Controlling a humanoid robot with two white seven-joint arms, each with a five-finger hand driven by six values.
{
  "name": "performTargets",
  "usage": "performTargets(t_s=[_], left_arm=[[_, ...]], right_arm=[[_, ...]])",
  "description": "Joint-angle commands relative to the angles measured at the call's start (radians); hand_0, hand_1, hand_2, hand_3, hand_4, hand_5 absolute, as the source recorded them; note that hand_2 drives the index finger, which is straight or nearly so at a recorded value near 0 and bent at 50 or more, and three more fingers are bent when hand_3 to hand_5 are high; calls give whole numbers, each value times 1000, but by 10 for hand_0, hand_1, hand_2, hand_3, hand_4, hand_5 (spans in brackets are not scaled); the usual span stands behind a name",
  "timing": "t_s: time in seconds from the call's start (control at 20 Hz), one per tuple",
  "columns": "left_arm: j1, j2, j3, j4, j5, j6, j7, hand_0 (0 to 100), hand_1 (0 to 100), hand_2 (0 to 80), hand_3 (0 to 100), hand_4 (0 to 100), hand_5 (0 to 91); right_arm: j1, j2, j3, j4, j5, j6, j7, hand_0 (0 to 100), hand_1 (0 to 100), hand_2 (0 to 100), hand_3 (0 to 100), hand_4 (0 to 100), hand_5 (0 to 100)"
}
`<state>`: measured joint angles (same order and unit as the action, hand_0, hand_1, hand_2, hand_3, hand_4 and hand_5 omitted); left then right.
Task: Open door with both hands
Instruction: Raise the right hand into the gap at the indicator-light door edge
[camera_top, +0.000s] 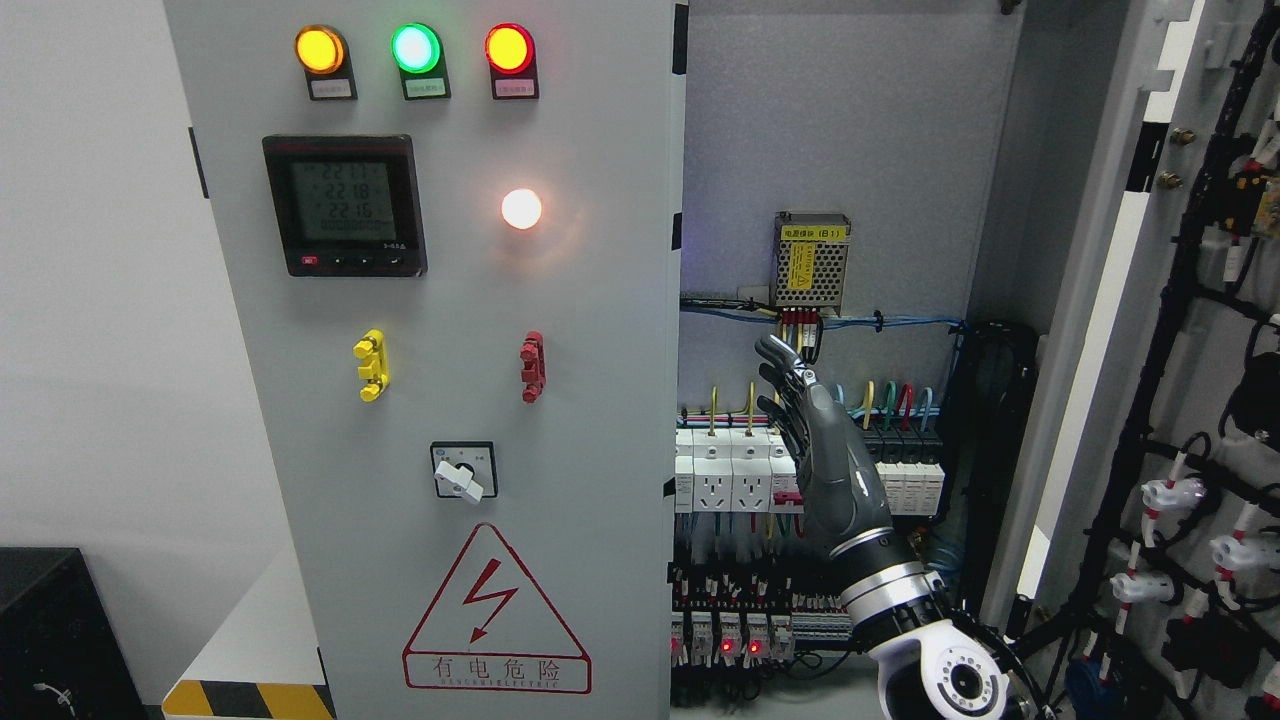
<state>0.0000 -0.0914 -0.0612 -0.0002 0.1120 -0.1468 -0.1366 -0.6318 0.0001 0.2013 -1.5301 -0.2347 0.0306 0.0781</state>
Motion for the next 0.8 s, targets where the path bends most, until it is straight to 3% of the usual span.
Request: performTargets(t_s=[0.0, 0.1, 0.15, 0.55, 0.75], left_arm=[[5, -11, -17, -4, 0, 0, -1, 0, 0, 0, 0, 0, 0], [5, -11, -17, -4, 0, 0, -1, 0, 0, 0, 0, 0, 0], [5, -11, -17, -4, 0, 0, -1, 0, 0, 0, 0, 0, 0], [5, -11, -17, -4, 0, 0, -1, 0, 0, 0, 0, 0, 0], [5, -11, -17, -4, 0, 0, -1, 0, 0, 0, 0, 0, 0]], right_arm=[[-49, 9, 6, 128, -46, 2, 24, 0, 0, 0, 0, 0, 0], [-58, 3, 4, 143, -46, 2, 96, 0, 0, 0, 0, 0, 0], [-63, 3, 3, 148, -46, 5, 109, 0, 0, 0, 0, 0, 0], [-98, -2, -3, 171, -84, 40, 120, 0, 0, 0, 0, 0, 0], [-101, -5, -3, 156, -173, 84, 158, 0, 0, 0, 0, 0, 0]])
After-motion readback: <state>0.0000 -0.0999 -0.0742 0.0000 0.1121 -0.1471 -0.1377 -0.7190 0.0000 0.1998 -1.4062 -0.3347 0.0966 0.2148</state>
